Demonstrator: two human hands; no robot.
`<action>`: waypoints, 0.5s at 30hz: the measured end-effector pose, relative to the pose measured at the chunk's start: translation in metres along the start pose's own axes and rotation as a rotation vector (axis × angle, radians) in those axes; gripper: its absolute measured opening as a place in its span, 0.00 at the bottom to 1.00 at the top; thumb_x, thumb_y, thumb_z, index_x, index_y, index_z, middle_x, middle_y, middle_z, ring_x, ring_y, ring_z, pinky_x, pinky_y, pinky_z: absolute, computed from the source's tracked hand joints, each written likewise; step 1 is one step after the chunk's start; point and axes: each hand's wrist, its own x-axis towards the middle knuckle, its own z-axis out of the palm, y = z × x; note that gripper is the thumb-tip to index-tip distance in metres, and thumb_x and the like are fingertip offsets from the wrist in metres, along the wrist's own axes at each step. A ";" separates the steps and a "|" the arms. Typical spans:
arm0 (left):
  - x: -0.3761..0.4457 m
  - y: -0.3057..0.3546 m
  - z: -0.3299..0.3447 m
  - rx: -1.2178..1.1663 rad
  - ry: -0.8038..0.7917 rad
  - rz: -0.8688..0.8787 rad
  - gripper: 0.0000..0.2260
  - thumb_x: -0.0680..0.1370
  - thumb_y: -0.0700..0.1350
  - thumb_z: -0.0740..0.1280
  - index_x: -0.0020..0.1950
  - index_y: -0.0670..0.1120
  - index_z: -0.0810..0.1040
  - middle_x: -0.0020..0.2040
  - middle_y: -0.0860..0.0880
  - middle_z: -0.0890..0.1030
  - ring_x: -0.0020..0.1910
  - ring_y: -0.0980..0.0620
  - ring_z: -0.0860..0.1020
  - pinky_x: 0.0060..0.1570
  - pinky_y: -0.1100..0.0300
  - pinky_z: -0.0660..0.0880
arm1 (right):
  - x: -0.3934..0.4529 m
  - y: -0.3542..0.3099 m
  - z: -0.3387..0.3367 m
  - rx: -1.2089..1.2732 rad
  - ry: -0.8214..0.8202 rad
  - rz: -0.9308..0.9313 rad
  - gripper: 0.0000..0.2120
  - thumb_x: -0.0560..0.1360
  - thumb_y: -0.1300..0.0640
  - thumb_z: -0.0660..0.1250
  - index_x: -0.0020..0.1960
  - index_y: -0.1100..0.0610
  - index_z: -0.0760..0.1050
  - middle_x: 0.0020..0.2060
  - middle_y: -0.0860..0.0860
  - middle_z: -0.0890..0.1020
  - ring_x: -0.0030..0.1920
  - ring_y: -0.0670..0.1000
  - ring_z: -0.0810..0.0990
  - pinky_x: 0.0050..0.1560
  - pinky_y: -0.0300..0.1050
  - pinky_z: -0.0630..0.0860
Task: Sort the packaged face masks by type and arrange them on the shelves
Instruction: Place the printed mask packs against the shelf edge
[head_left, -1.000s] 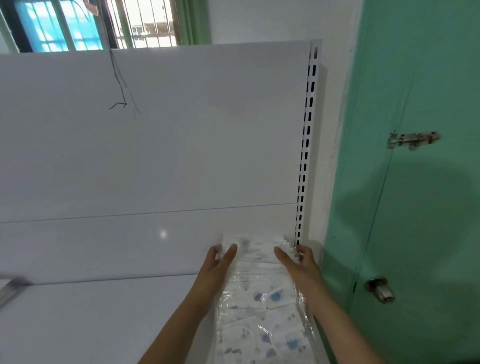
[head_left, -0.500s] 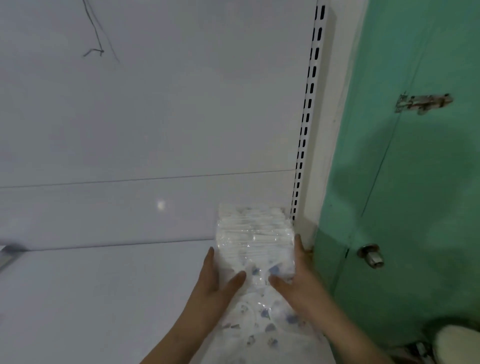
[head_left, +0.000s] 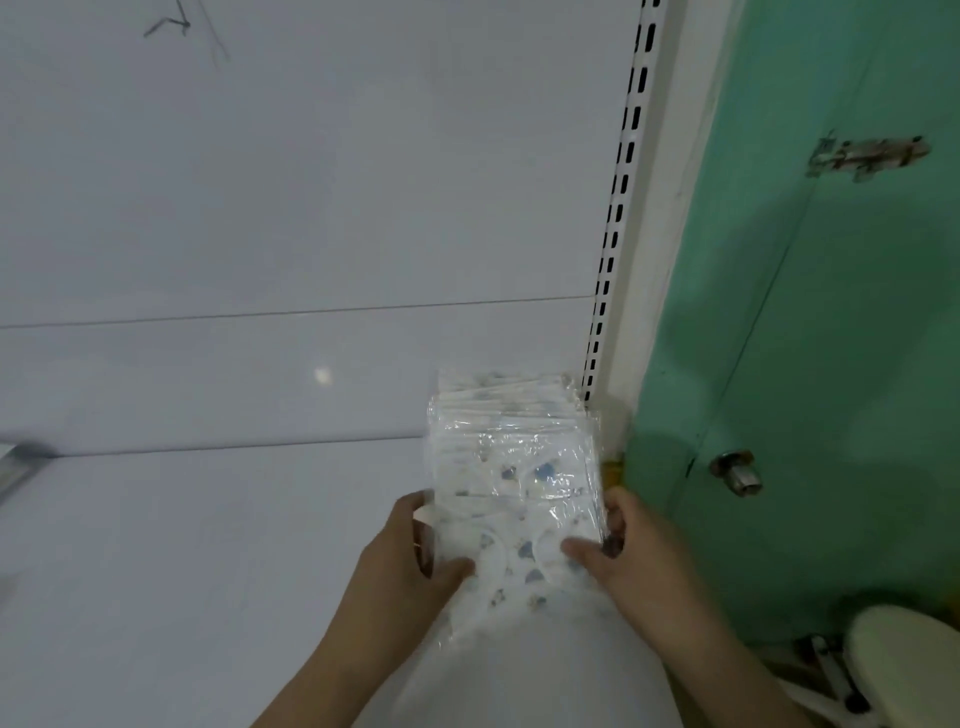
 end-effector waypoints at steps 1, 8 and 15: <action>0.001 -0.003 -0.001 -0.026 0.047 0.039 0.28 0.72 0.43 0.76 0.69 0.55 0.69 0.35 0.54 0.73 0.32 0.60 0.73 0.37 0.72 0.71 | 0.001 0.001 -0.002 0.038 0.039 -0.020 0.14 0.72 0.53 0.75 0.51 0.49 0.71 0.37 0.42 0.76 0.34 0.35 0.75 0.33 0.29 0.68; 0.016 -0.016 0.011 -0.126 0.095 -0.081 0.51 0.71 0.53 0.77 0.82 0.49 0.45 0.67 0.53 0.62 0.66 0.51 0.72 0.66 0.58 0.70 | 0.012 0.013 0.004 0.110 0.059 0.015 0.49 0.68 0.40 0.74 0.79 0.47 0.49 0.75 0.44 0.62 0.73 0.49 0.65 0.71 0.51 0.66; 0.017 -0.011 0.023 -0.107 0.099 0.075 0.31 0.68 0.46 0.71 0.70 0.55 0.68 0.49 0.54 0.78 0.52 0.52 0.81 0.52 0.54 0.80 | 0.022 0.004 0.016 0.259 0.054 -0.025 0.45 0.64 0.48 0.81 0.74 0.44 0.60 0.67 0.42 0.71 0.54 0.42 0.76 0.61 0.41 0.72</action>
